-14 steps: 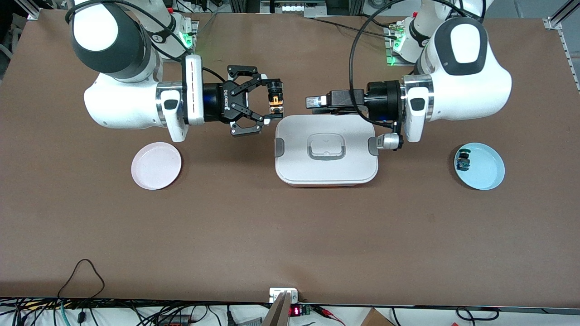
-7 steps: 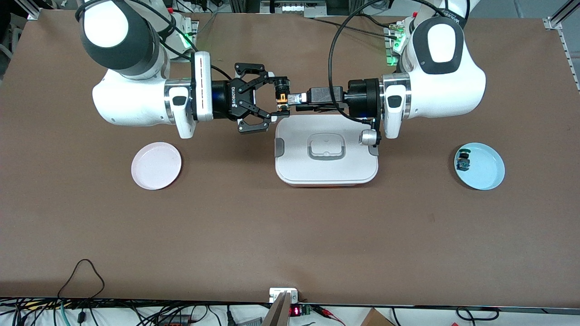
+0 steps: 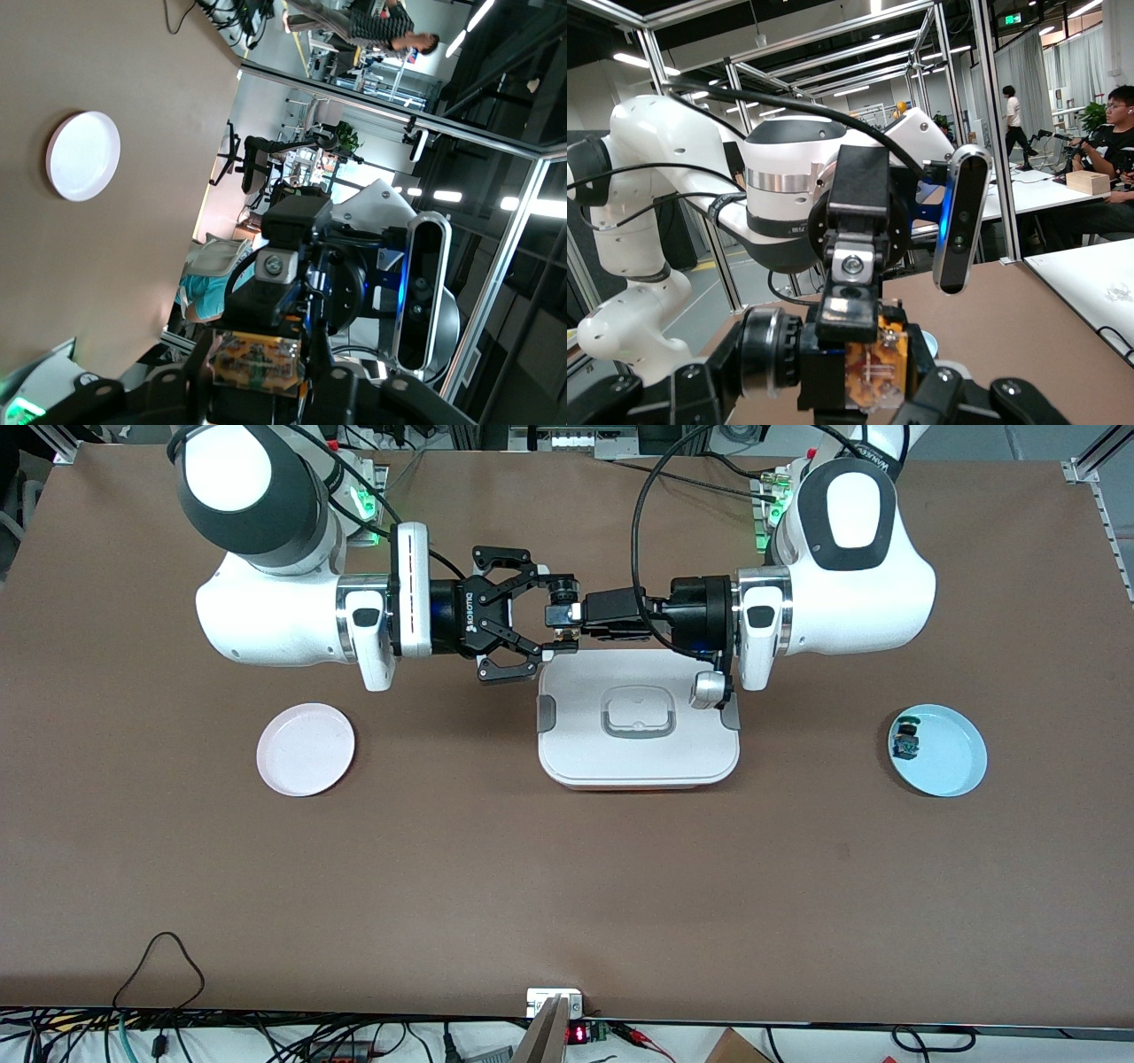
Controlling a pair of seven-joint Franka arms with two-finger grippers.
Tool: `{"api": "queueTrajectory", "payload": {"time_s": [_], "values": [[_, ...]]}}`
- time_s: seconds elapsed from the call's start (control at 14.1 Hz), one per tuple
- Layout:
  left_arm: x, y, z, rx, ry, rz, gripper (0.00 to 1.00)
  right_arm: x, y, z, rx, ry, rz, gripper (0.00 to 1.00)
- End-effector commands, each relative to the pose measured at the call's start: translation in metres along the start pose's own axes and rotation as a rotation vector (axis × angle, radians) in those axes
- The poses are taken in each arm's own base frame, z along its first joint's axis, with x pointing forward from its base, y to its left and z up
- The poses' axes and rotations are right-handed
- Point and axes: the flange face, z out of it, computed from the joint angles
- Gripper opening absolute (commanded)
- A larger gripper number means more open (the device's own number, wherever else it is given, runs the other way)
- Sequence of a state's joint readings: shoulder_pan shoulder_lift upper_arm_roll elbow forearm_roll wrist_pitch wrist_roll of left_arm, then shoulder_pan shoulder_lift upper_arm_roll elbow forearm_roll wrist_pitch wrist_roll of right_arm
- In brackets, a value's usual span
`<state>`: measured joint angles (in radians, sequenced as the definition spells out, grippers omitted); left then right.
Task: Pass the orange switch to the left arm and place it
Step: 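Grasp the switch with the left gripper while the right gripper releases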
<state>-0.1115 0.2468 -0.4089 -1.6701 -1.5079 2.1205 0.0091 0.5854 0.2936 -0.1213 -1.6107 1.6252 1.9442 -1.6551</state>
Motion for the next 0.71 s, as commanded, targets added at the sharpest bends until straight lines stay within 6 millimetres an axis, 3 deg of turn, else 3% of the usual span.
{"api": "queueTrajectory", "payload": {"time_s": [0.0, 0.21, 0.28, 0.36, 0.57, 0.64], "values": [[0.003, 0.006, -0.003, -0.031, 0.007, 0.007, 0.18, 0.003, -0.002, 0.002, -0.008, 0.016, -0.021, 0.0], [0.003, 0.007, -0.004, -0.031, 0.008, 0.009, 0.17, 0.004, -0.002, 0.001, -0.01, 0.016, -0.014, 0.03], [0.003, 0.007, -0.006, -0.03, 0.011, 0.011, 0.16, 0.004, -0.003, 0.002, 0.0, 0.015, -0.002, 0.71], [0.002, 0.011, -0.008, -0.027, 0.013, 0.02, 0.16, 0.004, -0.003, 0.002, 0.001, 0.015, 0.001, 1.0], [-0.001, 0.013, -0.008, -0.024, 0.014, 0.025, 0.16, 0.006, 0.001, -0.012, -0.016, 0.019, 0.001, 1.0], [-0.001, 0.014, -0.008, -0.024, 0.014, 0.025, 0.16, 0.005, 0.008, -0.029, -0.033, 0.019, -0.002, 1.0]]}}
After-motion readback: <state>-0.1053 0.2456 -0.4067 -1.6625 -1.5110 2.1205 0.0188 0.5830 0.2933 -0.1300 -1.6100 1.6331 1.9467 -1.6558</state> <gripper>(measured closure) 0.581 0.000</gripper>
